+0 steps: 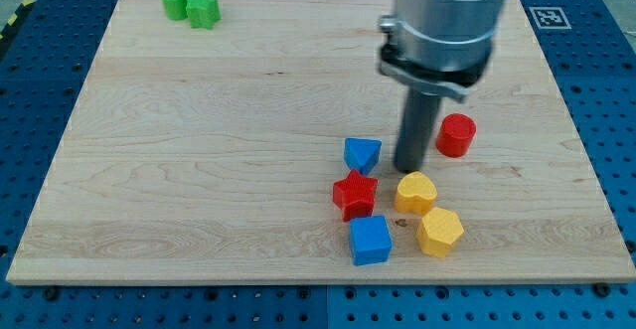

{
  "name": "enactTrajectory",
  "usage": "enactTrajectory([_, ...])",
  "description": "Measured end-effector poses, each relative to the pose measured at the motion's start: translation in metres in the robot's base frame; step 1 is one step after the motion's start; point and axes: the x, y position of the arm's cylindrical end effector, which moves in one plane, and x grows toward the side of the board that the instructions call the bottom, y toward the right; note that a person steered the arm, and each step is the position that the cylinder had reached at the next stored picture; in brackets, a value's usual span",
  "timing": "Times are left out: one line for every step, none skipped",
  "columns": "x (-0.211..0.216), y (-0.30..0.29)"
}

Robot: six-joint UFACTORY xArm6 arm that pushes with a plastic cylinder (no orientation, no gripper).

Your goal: Push the red circle above the yellow heart

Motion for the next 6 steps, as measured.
enactTrajectory([0.001,0.069])
enactTrajectory([-0.005,0.111])
enactTrajectory([-0.019,0.104])
enactTrajectory([-0.032,0.092])
enactTrajectory([-0.051,0.092])
enactTrajectory([-0.049,0.082])
